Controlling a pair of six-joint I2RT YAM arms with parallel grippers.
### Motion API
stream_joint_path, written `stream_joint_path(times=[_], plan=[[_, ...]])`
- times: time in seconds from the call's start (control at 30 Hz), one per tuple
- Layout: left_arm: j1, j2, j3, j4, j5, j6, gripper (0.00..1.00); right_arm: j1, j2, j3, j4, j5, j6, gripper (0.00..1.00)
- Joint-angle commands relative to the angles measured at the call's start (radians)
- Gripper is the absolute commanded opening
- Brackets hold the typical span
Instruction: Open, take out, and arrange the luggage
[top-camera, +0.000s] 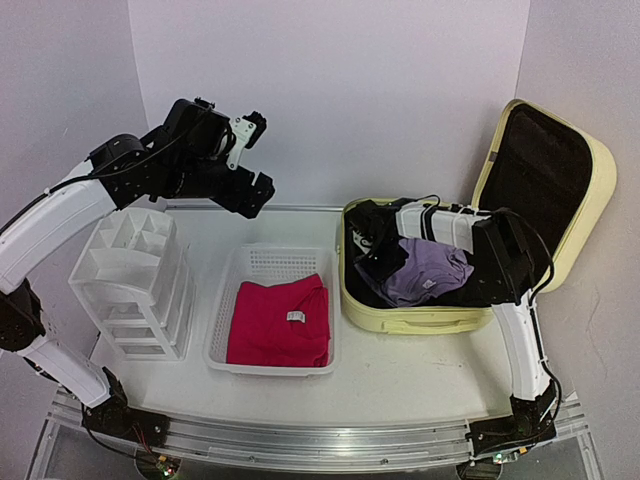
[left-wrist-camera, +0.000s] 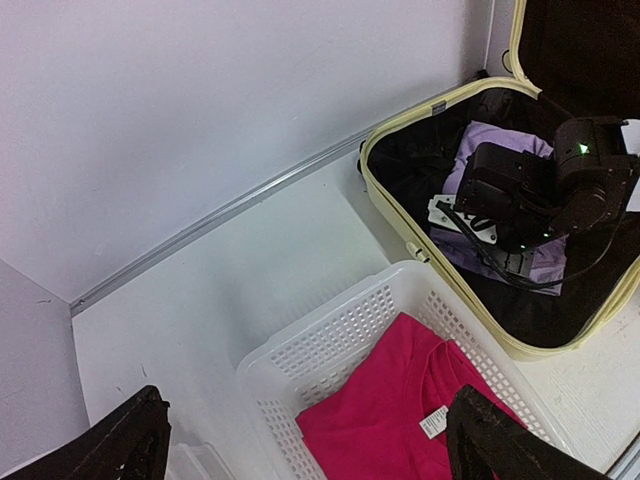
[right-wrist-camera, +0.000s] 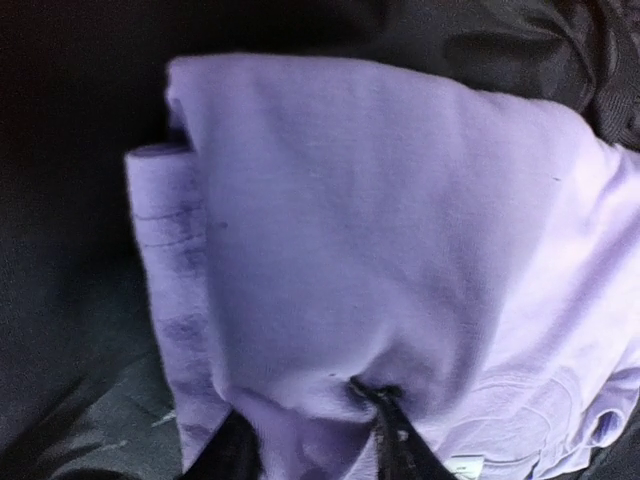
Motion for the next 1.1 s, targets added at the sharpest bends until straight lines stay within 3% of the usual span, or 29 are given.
stream_joint_path(times=[0.0,0.1,0.27,0.43,0.67,1.07], plan=[[0.005,-0.037,0.026,0.009,0.022,-0.005,0.97,-0.026,0.015,-0.064,0.069,0.004,-0.011,0.32],[0.005,-0.036,0.026,0.010,0.037,-0.012,0.96,-0.026,-0.014,-0.062,0.077,-0.016,-0.019,0.37],[0.005,-0.039,0.026,0.008,0.050,-0.014,0.96,-0.013,-0.085,-0.073,0.072,-0.062,-0.005,0.64],[0.005,-0.046,0.030,0.009,0.040,-0.013,0.96,0.003,-0.156,-0.059,0.029,-0.028,0.010,0.75],[0.005,-0.048,0.027,0.008,0.047,-0.033,0.96,0.003,-0.107,-0.053,0.022,0.037,0.017,0.82],[0.005,-0.078,0.015,-0.007,0.042,-0.060,0.96,0.003,0.007,0.001,0.046,-0.019,0.026,0.87]])
